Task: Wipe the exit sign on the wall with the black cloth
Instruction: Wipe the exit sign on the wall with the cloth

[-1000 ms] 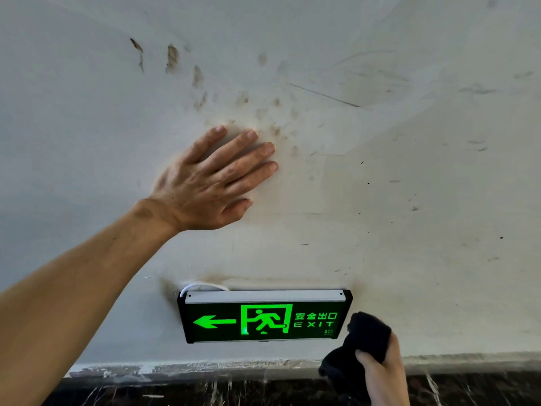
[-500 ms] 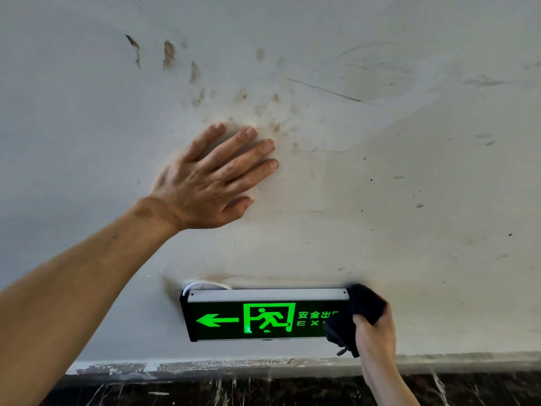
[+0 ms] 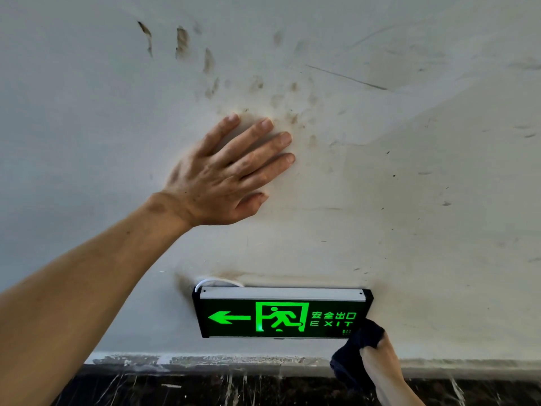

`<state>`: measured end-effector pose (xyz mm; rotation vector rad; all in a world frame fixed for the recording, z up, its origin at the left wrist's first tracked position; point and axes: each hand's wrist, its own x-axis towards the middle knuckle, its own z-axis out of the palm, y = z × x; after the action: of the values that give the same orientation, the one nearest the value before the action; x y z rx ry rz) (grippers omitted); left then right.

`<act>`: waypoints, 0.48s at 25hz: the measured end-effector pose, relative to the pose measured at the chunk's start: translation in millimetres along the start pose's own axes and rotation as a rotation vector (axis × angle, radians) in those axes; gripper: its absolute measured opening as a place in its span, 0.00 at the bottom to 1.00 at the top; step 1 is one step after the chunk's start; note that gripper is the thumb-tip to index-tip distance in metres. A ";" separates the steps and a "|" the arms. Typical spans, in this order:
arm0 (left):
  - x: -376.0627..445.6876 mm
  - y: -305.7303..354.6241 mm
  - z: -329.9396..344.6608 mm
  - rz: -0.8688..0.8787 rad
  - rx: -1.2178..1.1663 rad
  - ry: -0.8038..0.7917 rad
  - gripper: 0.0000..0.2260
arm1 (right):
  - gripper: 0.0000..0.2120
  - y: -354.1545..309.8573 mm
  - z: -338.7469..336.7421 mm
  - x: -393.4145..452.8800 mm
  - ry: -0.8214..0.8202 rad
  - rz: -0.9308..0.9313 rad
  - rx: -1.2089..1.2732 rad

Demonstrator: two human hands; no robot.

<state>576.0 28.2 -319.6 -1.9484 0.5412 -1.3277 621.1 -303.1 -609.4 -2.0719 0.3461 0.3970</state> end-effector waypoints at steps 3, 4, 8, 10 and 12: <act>0.4 0.0 -0.7 0.001 0.002 -0.004 0.30 | 0.23 37.4 17.2 14.9 -0.049 0.121 -0.014; 0.3 0.0 -0.6 0.001 0.003 -0.007 0.30 | 0.25 45.5 24.0 24.5 -0.135 0.066 -0.135; -0.6 0.8 0.4 -0.003 0.002 -0.013 0.30 | 0.21 31.2 25.0 21.7 -0.202 0.477 0.740; -1.2 0.6 1.7 -0.005 0.005 -0.014 0.30 | 0.26 27.7 25.3 6.9 -0.375 0.428 0.925; -1.4 0.8 2.3 -0.003 0.009 -0.011 0.30 | 0.25 14.4 28.0 -13.6 -0.490 0.330 0.996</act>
<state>577.7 29.4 -321.6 -1.9490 0.5269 -1.3182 599.1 -284.9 -628.5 -0.9087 0.4626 0.7291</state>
